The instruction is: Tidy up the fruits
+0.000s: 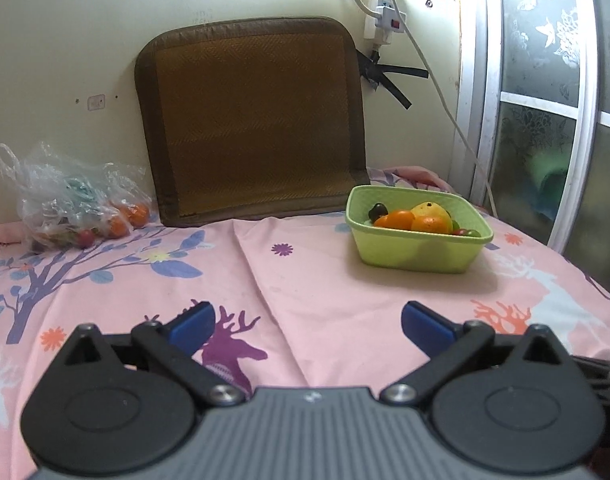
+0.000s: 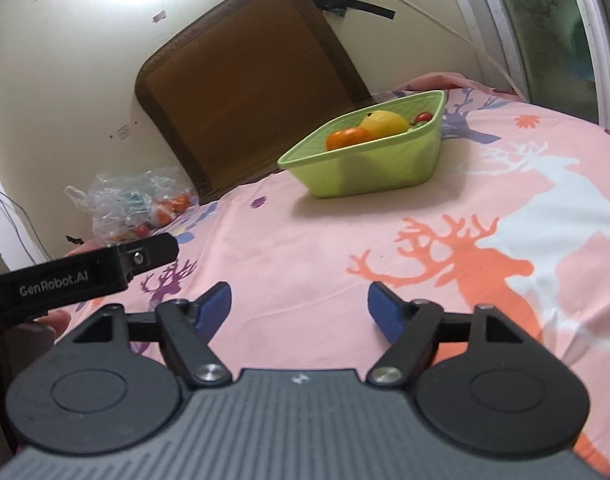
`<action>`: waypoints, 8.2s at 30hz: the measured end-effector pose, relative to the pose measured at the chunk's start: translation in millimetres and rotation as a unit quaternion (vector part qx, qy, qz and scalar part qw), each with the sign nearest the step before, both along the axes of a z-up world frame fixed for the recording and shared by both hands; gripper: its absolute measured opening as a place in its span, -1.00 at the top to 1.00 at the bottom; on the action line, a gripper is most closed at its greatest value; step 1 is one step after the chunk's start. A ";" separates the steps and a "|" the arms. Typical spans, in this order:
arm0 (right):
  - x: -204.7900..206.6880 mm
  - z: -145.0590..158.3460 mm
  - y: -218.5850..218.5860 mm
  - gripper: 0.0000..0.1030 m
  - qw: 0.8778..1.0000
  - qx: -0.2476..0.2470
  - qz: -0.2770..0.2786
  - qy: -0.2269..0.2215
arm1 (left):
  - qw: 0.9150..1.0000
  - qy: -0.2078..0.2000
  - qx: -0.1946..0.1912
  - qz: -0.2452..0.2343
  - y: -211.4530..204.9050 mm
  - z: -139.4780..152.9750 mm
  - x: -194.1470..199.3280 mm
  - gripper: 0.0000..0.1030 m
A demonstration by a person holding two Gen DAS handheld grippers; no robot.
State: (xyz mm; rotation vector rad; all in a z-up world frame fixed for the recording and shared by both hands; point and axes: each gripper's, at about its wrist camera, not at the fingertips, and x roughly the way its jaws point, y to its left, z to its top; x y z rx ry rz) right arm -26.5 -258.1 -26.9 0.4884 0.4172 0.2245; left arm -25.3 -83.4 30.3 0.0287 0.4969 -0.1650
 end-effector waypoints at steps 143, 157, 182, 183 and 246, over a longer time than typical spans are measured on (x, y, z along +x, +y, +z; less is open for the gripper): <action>-45.8 -7.0 -21.2 -0.73 0.996 0.024 -0.080 -0.033 | 0.989 0.104 0.076 0.066 -34.3 -34.7 -4.5 -1.00; -48.7 -6.2 -22.2 -0.73 0.995 0.020 -0.094 -0.038 | 0.990 0.111 0.069 0.052 -36.4 -36.1 -6.2 -1.00; -50.5 -4.0 -18.0 -0.75 0.994 0.014 -0.106 -0.039 | 0.989 0.111 0.083 0.046 -38.5 -39.4 -7.3 -1.00; -50.8 -4.1 -18.5 -0.75 0.993 0.015 -0.107 -0.039 | 0.989 0.110 0.084 0.045 -39.5 -39.3 -7.6 -1.00; -54.7 -7.3 -25.4 -0.75 0.992 0.029 -0.116 -0.042 | 0.987 0.092 0.128 0.035 -54.4 -44.9 -13.3 -1.00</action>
